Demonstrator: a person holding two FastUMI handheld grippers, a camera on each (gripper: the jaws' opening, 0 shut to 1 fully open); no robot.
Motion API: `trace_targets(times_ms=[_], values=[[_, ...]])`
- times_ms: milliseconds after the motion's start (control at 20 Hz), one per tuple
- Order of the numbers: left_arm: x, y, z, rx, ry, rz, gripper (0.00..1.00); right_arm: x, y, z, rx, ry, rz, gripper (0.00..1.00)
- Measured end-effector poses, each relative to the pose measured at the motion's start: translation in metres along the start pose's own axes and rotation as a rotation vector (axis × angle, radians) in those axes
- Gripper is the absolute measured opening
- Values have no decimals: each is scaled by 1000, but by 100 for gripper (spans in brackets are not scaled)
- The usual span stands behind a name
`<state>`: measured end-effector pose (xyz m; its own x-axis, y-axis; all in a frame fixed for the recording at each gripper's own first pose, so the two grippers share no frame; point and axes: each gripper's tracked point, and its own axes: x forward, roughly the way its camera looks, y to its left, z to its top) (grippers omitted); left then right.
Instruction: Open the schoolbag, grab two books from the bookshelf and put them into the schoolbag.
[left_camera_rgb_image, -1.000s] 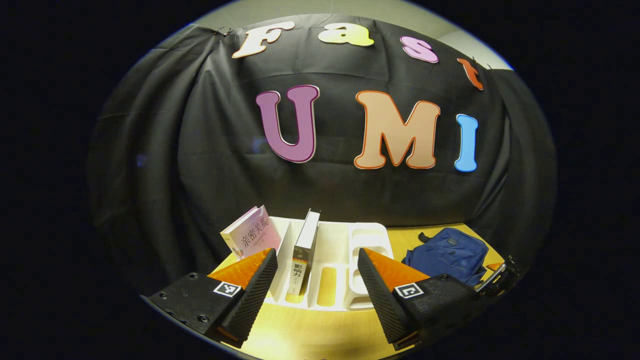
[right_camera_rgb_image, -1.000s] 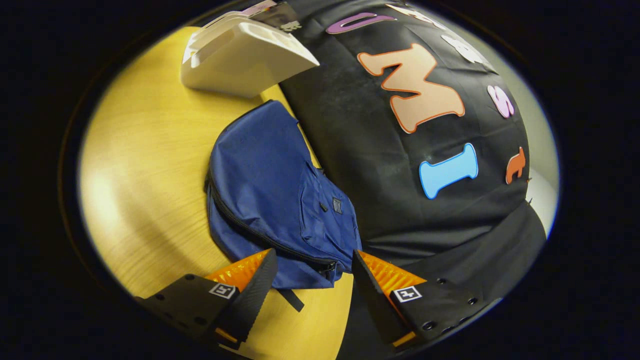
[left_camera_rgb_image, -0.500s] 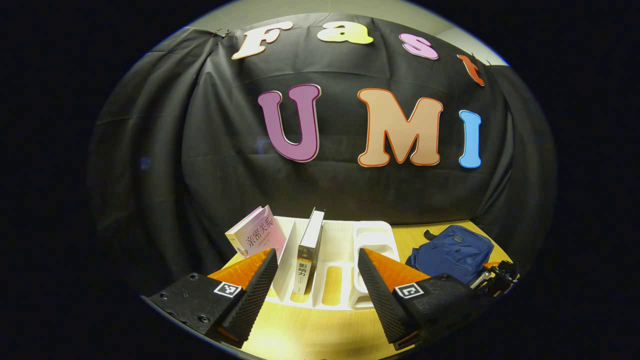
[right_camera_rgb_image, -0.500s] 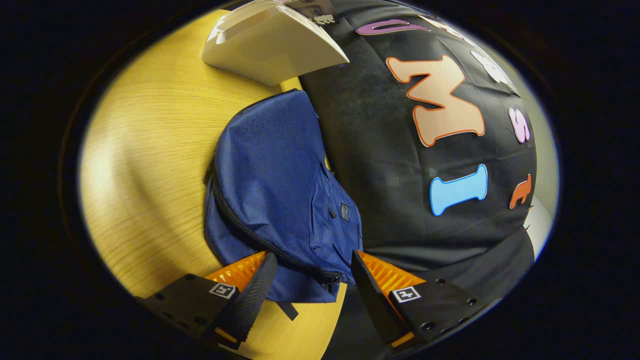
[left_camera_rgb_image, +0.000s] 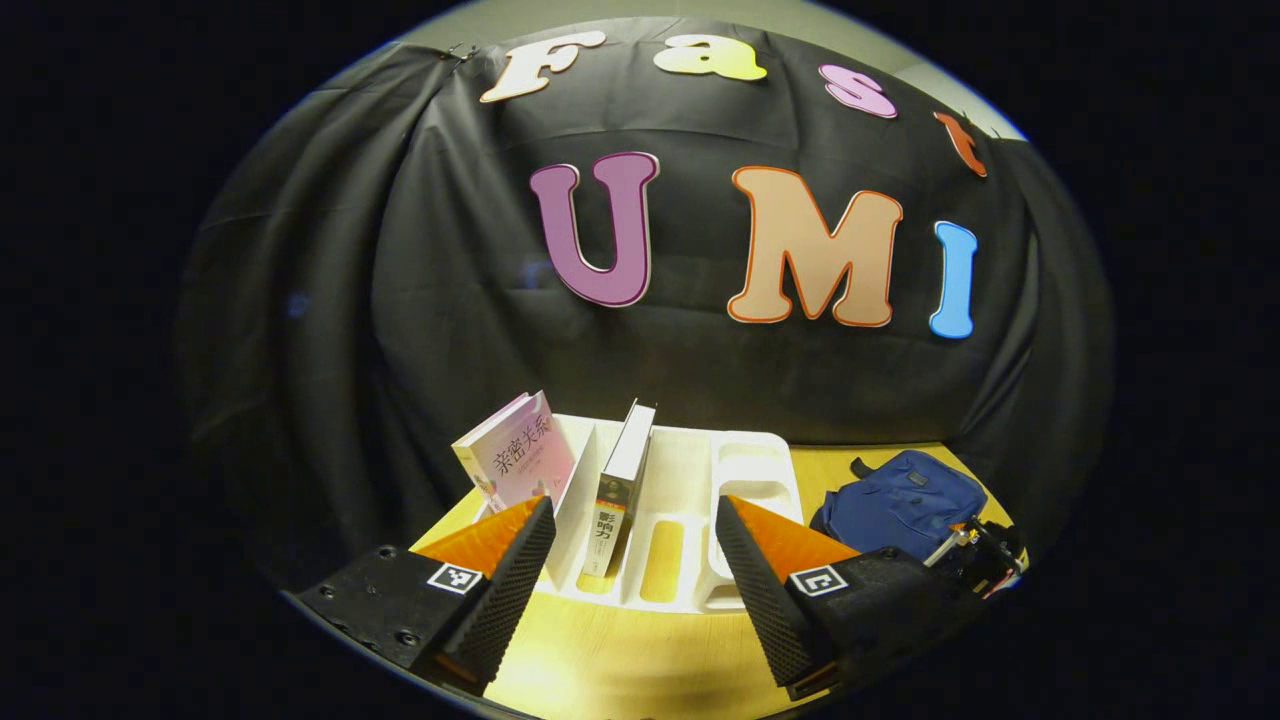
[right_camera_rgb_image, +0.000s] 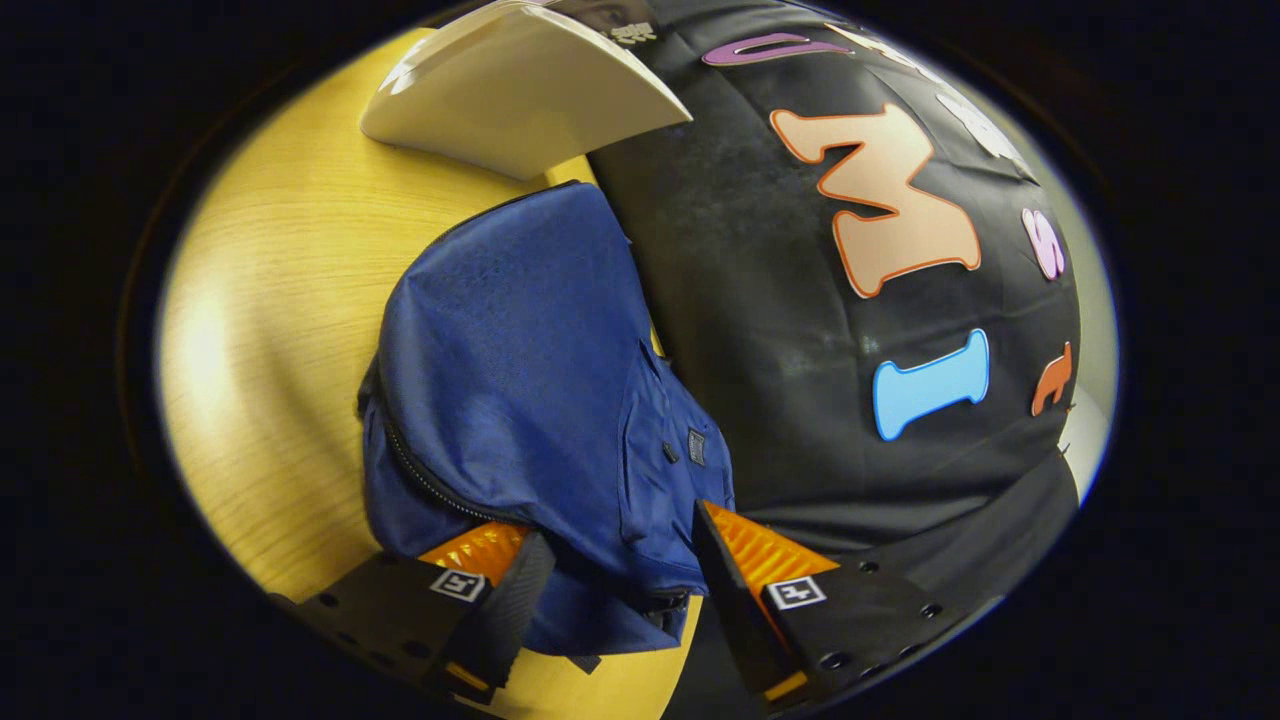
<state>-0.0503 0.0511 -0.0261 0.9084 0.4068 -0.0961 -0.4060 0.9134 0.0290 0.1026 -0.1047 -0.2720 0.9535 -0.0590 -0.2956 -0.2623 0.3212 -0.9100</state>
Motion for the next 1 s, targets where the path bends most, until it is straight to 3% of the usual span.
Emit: trace_targets(times_ms=[200, 300, 450, 550, 600, 750, 850, 1000], values=[[0, 3, -3, -12, 10, 19, 95, 9, 5, 2, 17, -6, 12, 91], [0, 3, -5, -18, 18, 23, 95, 16, 10, 3, 14, 2, 23, 53], [0, 4, -7, -22, 27, 26, 95, 15, 13, 11, 36, -3, 35, 50], [0, 5, -8, -27, 30, 29, 95, 18, 7, 15, 26, -16, -5, 14], [1, 4, -8, -32, 32, 28, 93, 24, 4, 14, 24, -25, -11, 17], [2, 4, -13, -47, 46, 25, 95, 22, -5, 13, 40, -19, -29, 4], [4, 5, -17, -47, 60, 28, 92, 21, -12, 14, 72, -19, -36, 6], [12, 6, -16, -36, 80, 29, 95, 20, -26, 17, 106, -23, -58, 6]])
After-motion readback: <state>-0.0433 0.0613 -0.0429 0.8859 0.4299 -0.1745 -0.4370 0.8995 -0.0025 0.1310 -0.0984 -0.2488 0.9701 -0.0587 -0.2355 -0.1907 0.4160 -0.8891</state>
